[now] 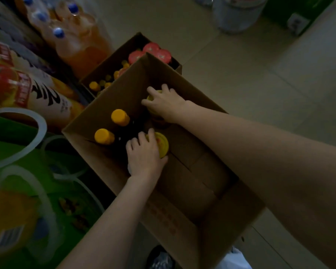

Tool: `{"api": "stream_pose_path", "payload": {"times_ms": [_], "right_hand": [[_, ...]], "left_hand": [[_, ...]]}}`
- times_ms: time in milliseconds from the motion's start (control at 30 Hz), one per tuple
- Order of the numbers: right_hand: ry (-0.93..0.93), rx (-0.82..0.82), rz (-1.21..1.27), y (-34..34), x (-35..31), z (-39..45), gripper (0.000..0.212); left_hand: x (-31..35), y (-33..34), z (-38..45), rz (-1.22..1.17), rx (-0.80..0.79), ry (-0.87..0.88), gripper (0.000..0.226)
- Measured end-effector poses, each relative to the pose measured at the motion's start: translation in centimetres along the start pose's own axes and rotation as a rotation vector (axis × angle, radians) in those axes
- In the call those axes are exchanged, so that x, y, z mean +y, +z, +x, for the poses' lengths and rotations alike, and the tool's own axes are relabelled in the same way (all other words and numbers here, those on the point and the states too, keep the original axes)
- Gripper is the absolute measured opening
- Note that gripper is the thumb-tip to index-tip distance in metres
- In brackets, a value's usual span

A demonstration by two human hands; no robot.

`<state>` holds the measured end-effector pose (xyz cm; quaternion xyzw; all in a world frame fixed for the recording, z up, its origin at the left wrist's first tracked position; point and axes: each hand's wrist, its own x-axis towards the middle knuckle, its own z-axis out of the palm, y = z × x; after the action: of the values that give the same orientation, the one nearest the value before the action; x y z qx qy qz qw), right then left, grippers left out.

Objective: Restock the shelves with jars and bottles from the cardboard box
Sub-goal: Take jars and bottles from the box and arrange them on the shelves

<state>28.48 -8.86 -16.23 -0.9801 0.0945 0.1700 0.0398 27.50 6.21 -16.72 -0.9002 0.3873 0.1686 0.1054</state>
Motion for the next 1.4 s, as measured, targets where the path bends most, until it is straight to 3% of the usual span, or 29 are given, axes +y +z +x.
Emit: {"api": "stream_pose_path", "payload": {"times_ms": [167, 300, 400, 667, 767, 933, 1000, 1067, 1267, 1400], "right_hand": [[0.073, 0.0, 0.156, -1.2, 0.5, -5.0, 0.074], [0.111, 0.017, 0.241, -6.6, 1.6, -13.4, 0.076], [0.212, 0.005, 0.272, -13.9, 2.5, -22.0, 0.076], [0.755, 0.069, 0.528, -37.8, -0.5, -52.8, 0.07], [0.938, 0.154, 0.54, -46.5, -5.6, -64.4, 0.064], [1.231, 0.345, 0.478, -56.3, -18.3, -80.2, 0.054], [1.338, 0.417, 0.417, -59.1, -24.3, -84.8, 0.051], [1.443, 0.481, 0.361, -61.4, -30.8, -88.6, 0.053], [1.777, 0.593, 0.223, -67.2, -49.5, -95.6, 0.051], [1.952, 0.79, 0.113, -70.2, -59.8, -98.2, 0.06]], "left_hand": [[1.4, -2.9, -0.6, -0.006, -0.09, 0.002, 0.085], [3.0, -9.0, -3.6, -0.086, -0.185, 0.093, 0.087], [4.3, -16.1, -7.1, 0.006, -0.253, 0.31, 0.088], [14.7, -40.7, -21.0, 0.104, -0.355, 0.943, 0.086], [20.6, -48.5, -30.2, 0.135, -0.346, 1.205, 0.081], [27.2, -57.5, -48.8, 0.28, -0.293, 1.703, 0.055], [27.8, -59.3, -56.4, 0.321, -0.323, 1.881, 0.068], [27.3, -60.6, -64.1, 0.336, -0.361, 2.024, 0.083], [21.1, -64.5, -84.4, 0.214, -0.323, 2.406, 0.083], [15.6, -66.8, -92.8, 0.033, -0.424, 2.604, 0.082]]}}
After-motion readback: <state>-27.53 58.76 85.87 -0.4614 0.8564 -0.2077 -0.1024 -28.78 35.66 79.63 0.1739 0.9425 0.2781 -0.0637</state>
